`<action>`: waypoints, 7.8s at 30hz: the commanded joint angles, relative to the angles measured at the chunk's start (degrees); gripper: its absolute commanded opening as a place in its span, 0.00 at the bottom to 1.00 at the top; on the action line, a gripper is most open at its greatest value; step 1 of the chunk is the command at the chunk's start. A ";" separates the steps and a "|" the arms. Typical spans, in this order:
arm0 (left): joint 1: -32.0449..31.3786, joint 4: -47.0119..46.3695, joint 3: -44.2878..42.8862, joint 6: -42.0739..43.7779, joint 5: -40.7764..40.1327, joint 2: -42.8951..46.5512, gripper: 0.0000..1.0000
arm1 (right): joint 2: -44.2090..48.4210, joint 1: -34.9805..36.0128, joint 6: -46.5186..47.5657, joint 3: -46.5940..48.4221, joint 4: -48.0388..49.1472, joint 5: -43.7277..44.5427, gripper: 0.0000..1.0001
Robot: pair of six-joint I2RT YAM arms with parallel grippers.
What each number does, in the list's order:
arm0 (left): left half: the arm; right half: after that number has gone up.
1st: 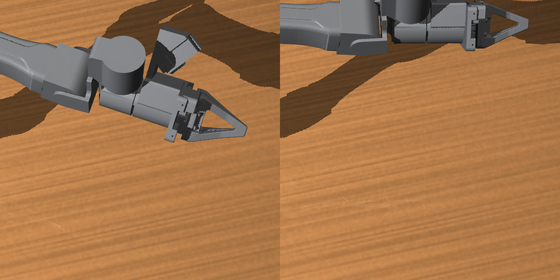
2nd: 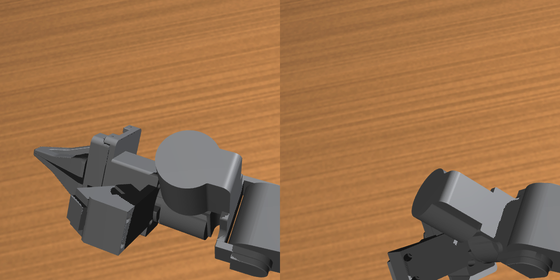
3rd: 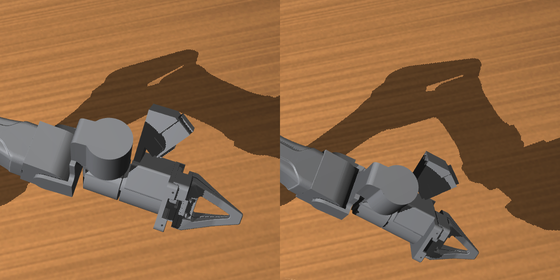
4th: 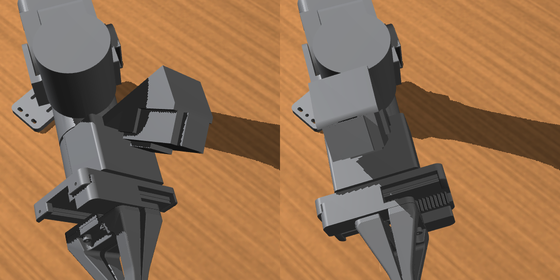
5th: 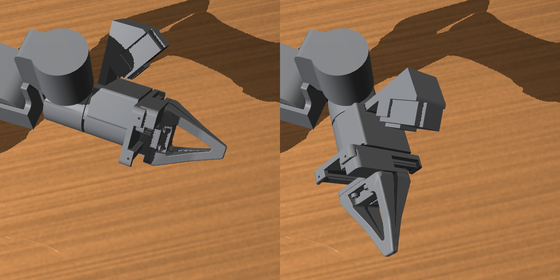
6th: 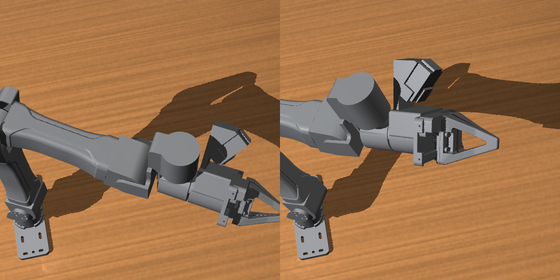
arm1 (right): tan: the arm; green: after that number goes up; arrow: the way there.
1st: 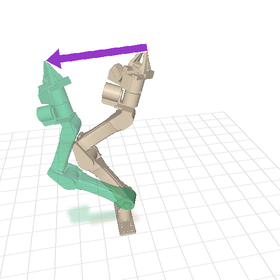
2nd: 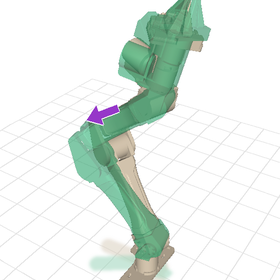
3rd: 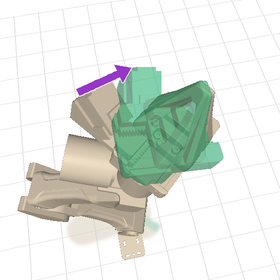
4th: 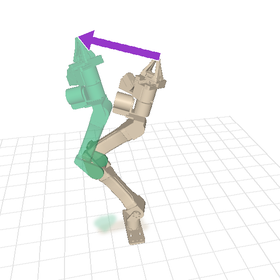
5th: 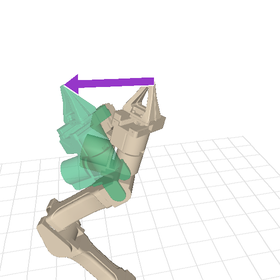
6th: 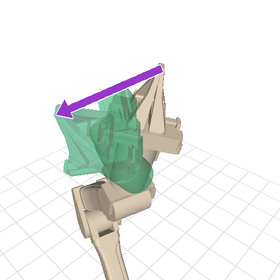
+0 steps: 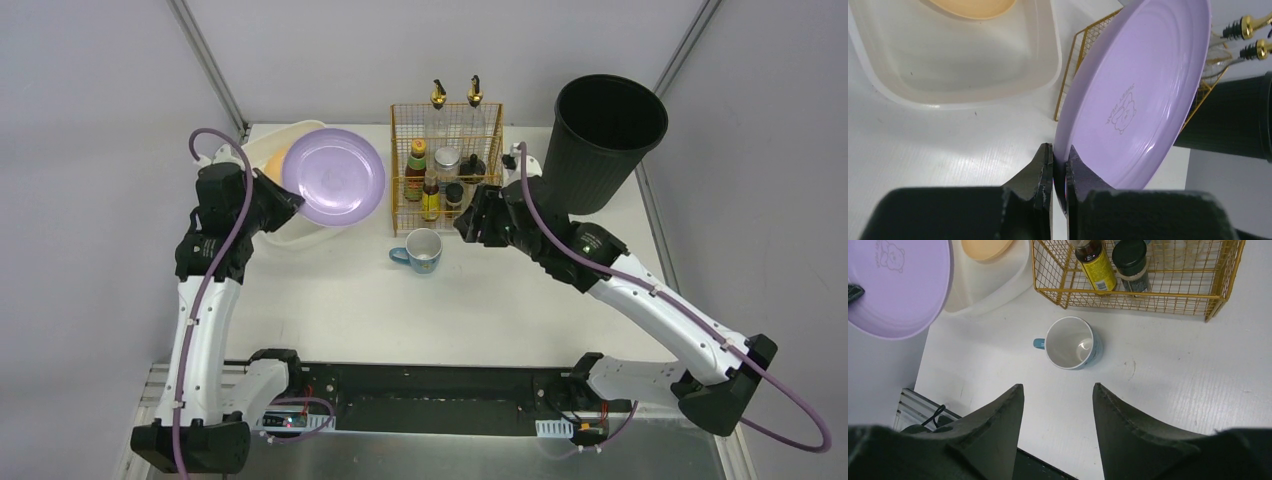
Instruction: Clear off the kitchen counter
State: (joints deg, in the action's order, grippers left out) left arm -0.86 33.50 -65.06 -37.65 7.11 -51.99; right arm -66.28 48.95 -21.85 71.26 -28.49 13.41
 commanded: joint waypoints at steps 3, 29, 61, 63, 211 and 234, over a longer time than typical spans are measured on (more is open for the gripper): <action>8.24 -7.70 0.57 -4.20 3.75 -3.38 0.00 | 4.87 -0.03 0.42 -3.30 1.62 -0.03 0.56; 16.68 -20.36 -2.68 -11.56 -6.77 -31.32 0.00 | 22.37 -0.07 1.46 -12.95 -3.56 -2.83 0.59; 18.01 -29.72 -13.17 -16.43 -0.82 -57.90 0.00 | 22.66 -0.10 -2.68 -16.77 -1.83 -9.22 0.60; 18.00 -29.68 -13.80 -16.60 -0.58 -58.58 0.04 | 22.76 -0.10 -3.04 -17.13 -1.82 -9.20 0.60; -36.23 12.17 -21.14 17.47 -6.17 -39.01 0.00 | 16.99 -0.11 -5.22 -21.38 -8.44 -9.00 0.71; -14.95 21.18 -32.88 22.70 -10.24 -32.53 0.00 | 15.66 -0.14 -5.57 -22.36 -5.63 -10.47 0.71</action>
State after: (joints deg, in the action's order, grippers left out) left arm -20.45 55.11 -93.34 -16.56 -3.92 -87.24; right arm -50.48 48.95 -26.76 49.78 -36.25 3.68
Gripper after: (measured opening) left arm 0.058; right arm 0.712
